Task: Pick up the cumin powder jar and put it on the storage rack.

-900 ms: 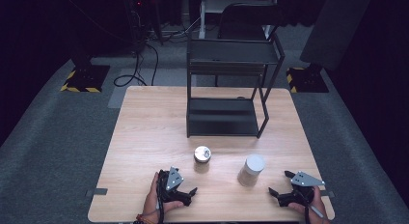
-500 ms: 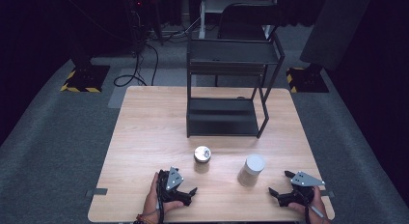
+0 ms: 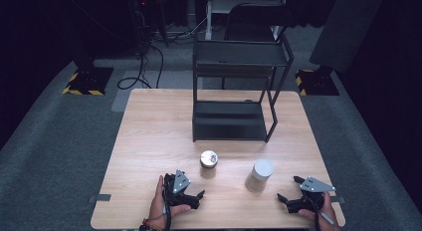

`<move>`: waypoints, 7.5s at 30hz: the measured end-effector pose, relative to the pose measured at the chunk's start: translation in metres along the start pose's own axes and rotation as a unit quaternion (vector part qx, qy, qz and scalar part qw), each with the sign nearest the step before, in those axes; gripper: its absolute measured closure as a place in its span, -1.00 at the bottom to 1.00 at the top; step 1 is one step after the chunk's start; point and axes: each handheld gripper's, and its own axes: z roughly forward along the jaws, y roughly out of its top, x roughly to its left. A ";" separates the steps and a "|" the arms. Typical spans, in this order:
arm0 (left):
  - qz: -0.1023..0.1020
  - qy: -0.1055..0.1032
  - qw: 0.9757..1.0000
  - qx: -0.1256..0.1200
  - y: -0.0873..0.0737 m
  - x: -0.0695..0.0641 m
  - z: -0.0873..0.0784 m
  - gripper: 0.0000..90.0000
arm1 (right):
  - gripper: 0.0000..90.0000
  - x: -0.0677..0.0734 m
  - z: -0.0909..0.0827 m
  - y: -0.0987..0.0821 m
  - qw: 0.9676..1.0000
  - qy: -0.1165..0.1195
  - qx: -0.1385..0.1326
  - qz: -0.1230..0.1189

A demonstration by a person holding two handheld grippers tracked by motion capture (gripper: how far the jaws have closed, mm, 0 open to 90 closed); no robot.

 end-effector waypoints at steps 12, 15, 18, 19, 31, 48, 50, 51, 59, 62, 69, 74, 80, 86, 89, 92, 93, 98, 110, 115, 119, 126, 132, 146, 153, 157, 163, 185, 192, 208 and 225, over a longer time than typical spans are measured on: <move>-0.003 -0.008 0.999 -0.035 0.030 0.002 0.002 -0.98 | -1.00 0.001 0.000 -0.001 1.000 0.000 -0.002 -0.003; 0.001 -0.009 0.999 -0.036 0.038 0.004 0.005 -0.98 | -1.00 0.000 0.000 -0.001 1.000 0.001 -0.002 -0.002; 0.005 -0.009 0.999 -0.036 0.045 0.006 0.008 -0.98 | -1.00 0.001 -0.001 -0.001 1.000 -0.001 -0.003 -0.004; 0.006 -0.010 0.999 -0.036 0.047 0.006 0.009 -0.98 | -1.00 0.001 -0.001 -0.001 1.000 -0.001 -0.003 -0.004; 0.009 -0.024 0.999 -0.039 0.059 0.015 0.023 -0.98 | -1.00 0.001 -0.001 -0.001 1.000 -0.001 -0.002 -0.004; 0.013 -0.054 0.997 -0.057 0.057 0.024 0.041 -0.38 | -1.00 0.000 0.000 -0.001 1.000 0.000 -0.001 -0.002; 0.014 -0.053 0.997 -0.060 0.056 0.023 0.041 -0.32 | -1.00 0.000 0.000 -0.001 1.000 0.000 -0.001 -0.002; 0.016 -0.054 0.997 -0.061 0.056 0.023 0.042 -0.31 | -1.00 0.001 0.000 -0.001 1.000 0.000 -0.002 -0.003; 0.015 -0.053 0.997 -0.059 0.057 0.022 0.041 -0.31 | -1.00 0.002 -0.001 -0.001 1.000 -0.004 -0.002 -0.002; 0.008 -0.050 0.997 -0.060 0.059 0.021 0.039 -0.30 | -1.00 0.003 -0.001 -0.001 1.000 -0.005 -0.003 -0.002; -0.008 -0.039 0.998 -0.054 0.081 0.023 0.030 -0.30 | -1.00 0.004 -0.001 -0.002 1.000 -0.009 -0.005 -0.005; -0.006 -0.036 0.998 -0.057 0.105 0.026 0.024 -0.30 | -1.00 0.005 -0.001 -0.002 1.000 -0.010 -0.005 -0.005; -0.005 -0.034 0.997 -0.063 0.136 0.028 0.019 -0.30 | -1.00 0.005 -0.001 -0.002 1.000 -0.010 -0.005 -0.005; -0.010 -0.032 0.998 -0.061 0.161 0.030 0.017 -0.30 | -1.00 0.004 -0.001 -0.002 1.000 -0.010 -0.005 -0.004; -0.013 -0.033 0.997 -0.065 0.180 0.034 0.014 -0.30 | -1.00 0.004 -0.001 -0.002 1.000 -0.010 -0.004 -0.003; -0.013 -0.030 0.997 -0.069 0.195 0.036 0.011 -0.30 | -1.00 0.004 -0.001 -0.002 1.000 -0.009 -0.004 -0.003; -0.016 -0.031 0.997 -0.073 0.200 0.037 0.009 -0.30 | -1.00 0.004 -0.001 -0.002 1.000 -0.009 -0.004 -0.003; -0.011 -0.032 0.996 -0.083 0.226 0.039 0.003 -0.30 | -1.00 0.004 -0.001 -0.001 1.000 -0.009 -0.003 -0.001; 0.006 -0.022 0.995 -0.100 0.280 0.040 -0.006 -0.30 | -1.00 0.005 -0.001 -0.002 1.000 -0.010 -0.005 -0.004; 0.005 -0.023 0.994 -0.102 0.299 0.043 -0.013 -0.30 | -1.00 0.004 -0.001 -0.002 1.000 -0.009 -0.004 -0.003; 0.007 -0.024 0.994 -0.104 0.311 0.046 -0.016 -0.30 | -1.00 0.004 -0.001 -0.001 1.000 -0.008 -0.003 -0.002; 0.006 -0.028 0.994 -0.103 0.332 0.053 -0.017 -0.30 | -1.00 0.002 -0.001 -0.001 1.000 -0.006 -0.002 0.000; 0.002 -0.024 0.994 -0.106 0.347 0.059 -0.019 -0.30 | -1.00 0.002 -0.001 -0.001 1.000 -0.005 -0.001 0.002; 0.010 -0.016 0.994 -0.111 0.377 0.069 -0.022 -0.30 | -1.00 0.003 -0.001 -0.001 1.000 -0.008 -0.002 0.000; 0.015 -0.016 0.993 -0.115 0.391 0.074 -0.017 -0.30 | -1.00 0.003 -0.001 -0.001 1.000 -0.008 -0.002 0.001; 0.017 -0.013 0.993 -0.114 0.397 0.076 -0.013 -0.30 | -1.00 0.004 -0.001 -0.001 1.000 -0.010 -0.002 0.001; 0.018 -0.007 0.993 -0.115 0.408 0.079 -0.002 -0.30 | -1.00 0.004 -0.001 -0.001 1.000 -0.010 -0.002 0.003; 0.016 0.016 0.994 -0.108 0.424 0.098 0.037 -0.30 | -1.00 0.005 -0.001 -0.001 1.000 -0.013 -0.002 0.003; 0.016 0.018 0.994 -0.104 0.423 0.102 0.047 -0.30 | -1.00 0.004 -0.001 -0.001 1.000 -0.013 -0.002 0.005; 0.018 0.047 0.992 -0.117 0.414 0.088 0.048 -0.88 | -1.00 0.005 -0.001 -0.001 1.000 -0.014 -0.003 0.002; 0.020 0.039 0.987 -0.154 0.394 0.068 0.007 -0.97 | -1.00 0.006 -0.001 -0.002 1.000 -0.015 -0.004 0.000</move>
